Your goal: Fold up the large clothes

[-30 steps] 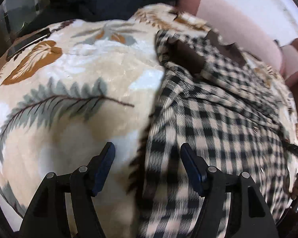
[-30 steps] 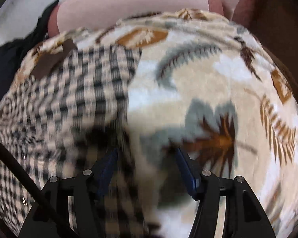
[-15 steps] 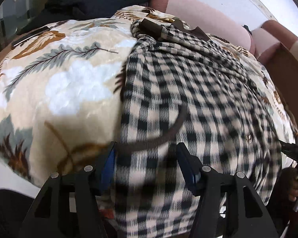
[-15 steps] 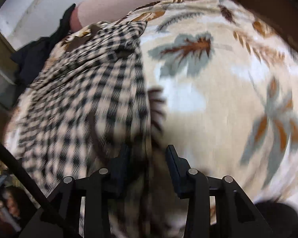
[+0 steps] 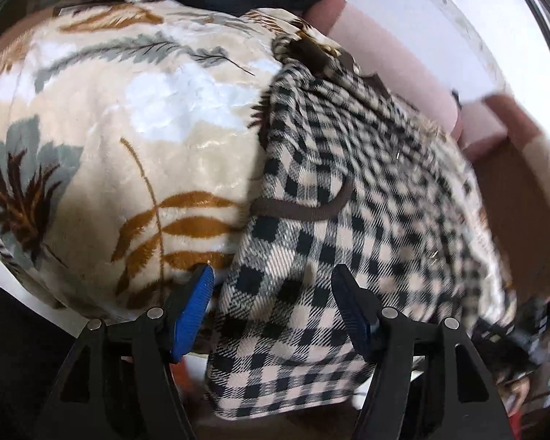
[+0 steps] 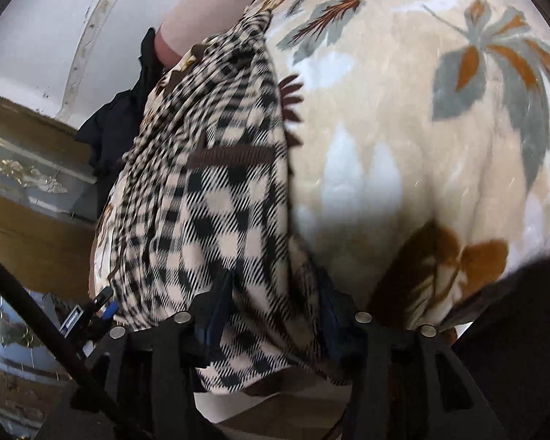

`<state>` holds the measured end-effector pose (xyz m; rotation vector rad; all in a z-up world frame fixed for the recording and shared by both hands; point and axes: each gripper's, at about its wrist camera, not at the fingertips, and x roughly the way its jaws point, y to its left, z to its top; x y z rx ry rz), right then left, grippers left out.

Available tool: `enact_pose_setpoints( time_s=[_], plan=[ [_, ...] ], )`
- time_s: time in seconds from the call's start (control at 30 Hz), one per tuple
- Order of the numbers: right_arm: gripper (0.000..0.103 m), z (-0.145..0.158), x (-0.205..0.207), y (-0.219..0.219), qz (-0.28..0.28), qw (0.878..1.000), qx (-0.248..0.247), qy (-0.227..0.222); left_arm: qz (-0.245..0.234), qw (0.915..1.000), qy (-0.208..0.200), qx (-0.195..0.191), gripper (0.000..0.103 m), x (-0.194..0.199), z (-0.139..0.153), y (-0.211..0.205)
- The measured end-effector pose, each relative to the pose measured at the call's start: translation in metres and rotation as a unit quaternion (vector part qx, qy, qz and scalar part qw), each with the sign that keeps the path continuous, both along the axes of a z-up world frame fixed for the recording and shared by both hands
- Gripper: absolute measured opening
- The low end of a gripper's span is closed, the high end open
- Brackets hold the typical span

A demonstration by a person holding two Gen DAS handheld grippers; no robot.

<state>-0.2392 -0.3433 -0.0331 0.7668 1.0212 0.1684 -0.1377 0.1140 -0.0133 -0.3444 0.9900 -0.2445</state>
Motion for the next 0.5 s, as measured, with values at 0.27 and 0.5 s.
enact_pose_setpoints(
  time_s=[0.27,0.5],
  plan=[
    [0.044,0.007,0.002,0.020,0.034,0.998,-0.048,-0.013,-0.048,0.9945,0.010,0.093,0.062,-0.010,-0.011,-0.034],
    [0.042,0.017,0.005,-0.020,-0.026,0.999,-0.023,-0.020,-0.024,0.9992,0.026,0.021,0.060,-0.008,-0.012,-0.011]
  ],
)
